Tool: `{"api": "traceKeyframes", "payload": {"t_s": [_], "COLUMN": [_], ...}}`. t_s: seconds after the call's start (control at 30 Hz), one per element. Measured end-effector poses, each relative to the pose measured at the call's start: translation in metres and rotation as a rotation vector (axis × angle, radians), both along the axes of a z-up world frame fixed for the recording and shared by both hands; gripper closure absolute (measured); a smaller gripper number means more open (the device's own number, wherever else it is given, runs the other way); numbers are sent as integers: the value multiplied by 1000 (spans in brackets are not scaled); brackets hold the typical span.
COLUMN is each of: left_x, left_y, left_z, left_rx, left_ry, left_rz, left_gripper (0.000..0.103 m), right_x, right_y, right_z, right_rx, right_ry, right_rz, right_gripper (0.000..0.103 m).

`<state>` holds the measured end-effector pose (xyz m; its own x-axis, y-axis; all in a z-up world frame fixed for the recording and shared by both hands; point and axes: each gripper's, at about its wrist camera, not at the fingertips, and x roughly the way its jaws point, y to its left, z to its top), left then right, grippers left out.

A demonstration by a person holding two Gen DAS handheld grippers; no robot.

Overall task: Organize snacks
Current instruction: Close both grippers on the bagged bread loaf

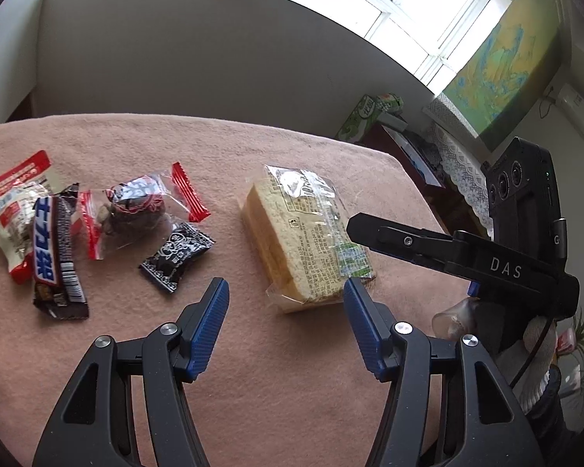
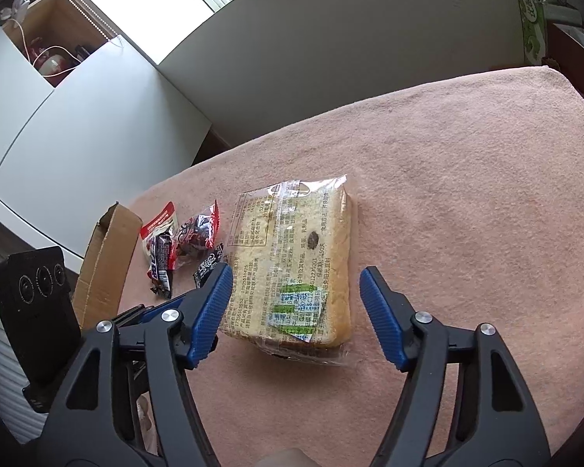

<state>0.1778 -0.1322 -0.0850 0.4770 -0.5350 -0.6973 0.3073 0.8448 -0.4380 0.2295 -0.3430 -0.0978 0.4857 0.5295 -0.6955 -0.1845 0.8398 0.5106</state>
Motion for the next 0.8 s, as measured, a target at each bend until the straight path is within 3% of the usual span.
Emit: {"api": "traceKeyframes", "payload": {"t_s": [0.27, 0.37, 0.5, 0.8], "left_x": [11, 13, 13, 8], "left_y": [-11, -13, -15, -21], "left_z": [-9, -9, -6, 2], "left_rx": [-4, -14, -10, 6], "left_ry": [27, 34, 34, 10], "left_rz": [-29, -44, -55, -57], "left_gripper": [52, 59, 60, 60], "right_x": [5, 5, 3, -13], "right_y": [5, 4, 3, 15], "right_z": [-8, -9, -9, 0], "right_rx": [7, 2, -10, -39], "right_ry": [21, 25, 24, 3], "right_rz": [18, 15, 18, 29], "right_gripper": [43, 53, 61, 63]}}
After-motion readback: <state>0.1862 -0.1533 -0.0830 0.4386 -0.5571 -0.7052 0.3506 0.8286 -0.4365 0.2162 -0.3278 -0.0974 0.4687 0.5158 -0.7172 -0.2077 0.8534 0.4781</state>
